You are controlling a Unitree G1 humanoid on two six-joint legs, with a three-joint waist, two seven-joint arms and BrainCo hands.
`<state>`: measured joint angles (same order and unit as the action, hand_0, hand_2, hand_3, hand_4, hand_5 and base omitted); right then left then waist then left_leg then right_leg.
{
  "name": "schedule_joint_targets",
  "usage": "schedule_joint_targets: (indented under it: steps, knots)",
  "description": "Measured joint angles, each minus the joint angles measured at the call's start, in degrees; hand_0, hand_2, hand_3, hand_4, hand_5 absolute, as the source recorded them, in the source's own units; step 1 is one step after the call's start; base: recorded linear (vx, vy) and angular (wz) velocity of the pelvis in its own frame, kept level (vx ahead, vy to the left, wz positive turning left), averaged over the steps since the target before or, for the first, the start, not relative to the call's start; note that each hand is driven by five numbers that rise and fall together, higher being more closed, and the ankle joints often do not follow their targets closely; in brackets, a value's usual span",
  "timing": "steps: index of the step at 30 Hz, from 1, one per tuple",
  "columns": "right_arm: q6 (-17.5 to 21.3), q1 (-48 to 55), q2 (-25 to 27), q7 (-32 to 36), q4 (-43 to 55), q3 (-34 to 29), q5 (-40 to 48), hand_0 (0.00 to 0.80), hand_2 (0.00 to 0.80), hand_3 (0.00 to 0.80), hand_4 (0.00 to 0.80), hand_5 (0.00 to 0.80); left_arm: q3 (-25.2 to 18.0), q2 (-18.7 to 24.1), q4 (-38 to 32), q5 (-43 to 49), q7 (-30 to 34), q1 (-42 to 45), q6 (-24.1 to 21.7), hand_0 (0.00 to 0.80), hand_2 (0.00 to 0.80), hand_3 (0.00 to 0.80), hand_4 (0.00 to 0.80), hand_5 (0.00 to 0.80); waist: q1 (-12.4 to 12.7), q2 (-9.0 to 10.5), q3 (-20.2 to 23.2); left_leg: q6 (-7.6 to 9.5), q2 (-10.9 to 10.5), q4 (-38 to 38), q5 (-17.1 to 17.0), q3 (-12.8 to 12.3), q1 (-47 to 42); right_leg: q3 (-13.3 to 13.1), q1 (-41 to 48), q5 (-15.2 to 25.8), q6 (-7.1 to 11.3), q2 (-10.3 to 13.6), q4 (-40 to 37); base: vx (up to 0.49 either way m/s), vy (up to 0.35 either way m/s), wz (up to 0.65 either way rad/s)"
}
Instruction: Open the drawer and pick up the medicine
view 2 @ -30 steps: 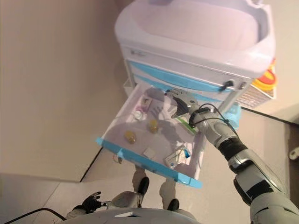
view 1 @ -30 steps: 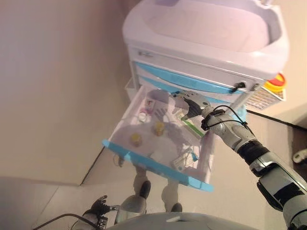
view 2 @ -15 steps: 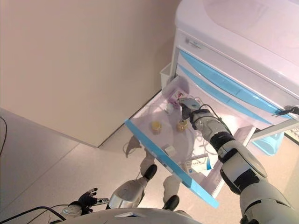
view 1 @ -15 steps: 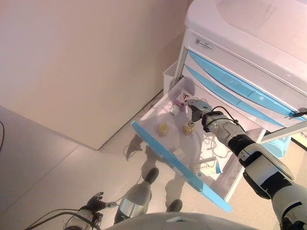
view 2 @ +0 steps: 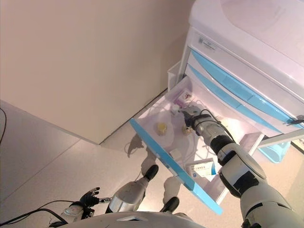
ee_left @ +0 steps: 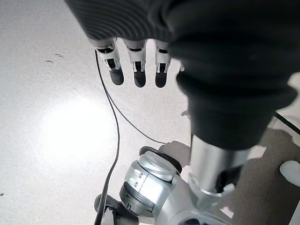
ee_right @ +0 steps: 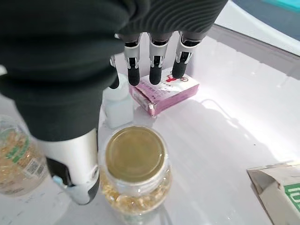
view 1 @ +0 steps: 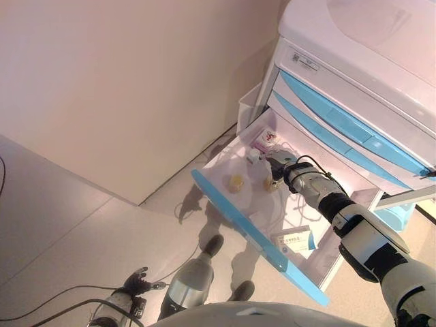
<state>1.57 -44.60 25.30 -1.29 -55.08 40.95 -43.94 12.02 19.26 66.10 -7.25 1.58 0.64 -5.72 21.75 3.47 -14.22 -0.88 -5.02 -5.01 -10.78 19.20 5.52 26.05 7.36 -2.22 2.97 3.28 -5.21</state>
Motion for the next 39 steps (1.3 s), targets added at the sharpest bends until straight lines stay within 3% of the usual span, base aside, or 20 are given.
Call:
schedule_joint_targets:
  steps: [25,33,39]
  knots:
    - [-1.8,1.6,-2.6,3.1,-5.0,0.0,-2.4,0.000,0.000,0.000,0.000,0.000,0.0,1.3,-0.1,0.4,-0.1,-0.1,-0.8,0.000,0.000,0.000,0.000,0.000,0.0,0.41,-0.8,0.00,0.0,0.0,0.0,-0.2,0.0,-0.2,-0.1,0.0,-0.07,0.1,0.0,0.000,0.000,0.00]
    - [-5.2,1.7,-3.7,1.5,-6.1,-0.5,-2.4,0.000,0.000,0.000,0.000,0.000,0.1,1.5,-1.9,0.5,-0.2,-0.2,-0.7,0.000,0.000,0.000,0.000,0.000,0.1,-0.27,-1.5,0.00,-0.1,0.0,0.0,-0.1,0.2,0.0,-0.2,0.0,-0.07,0.2,0.0,0.008,0.002,0.00]
    - [-7.9,1.8,-4.1,-2.7,-10.0,-4.3,-2.2,0.000,0.000,0.000,0.000,0.000,1.8,1.5,-2.2,0.5,-0.2,-0.2,-0.8,0.000,0.000,0.000,0.000,0.000,0.1,-1.30,-2.1,0.00,-0.1,0.0,0.0,0.0,0.2,0.0,-0.2,0.0,-0.07,0.2,0.0,0.015,0.009,0.00]
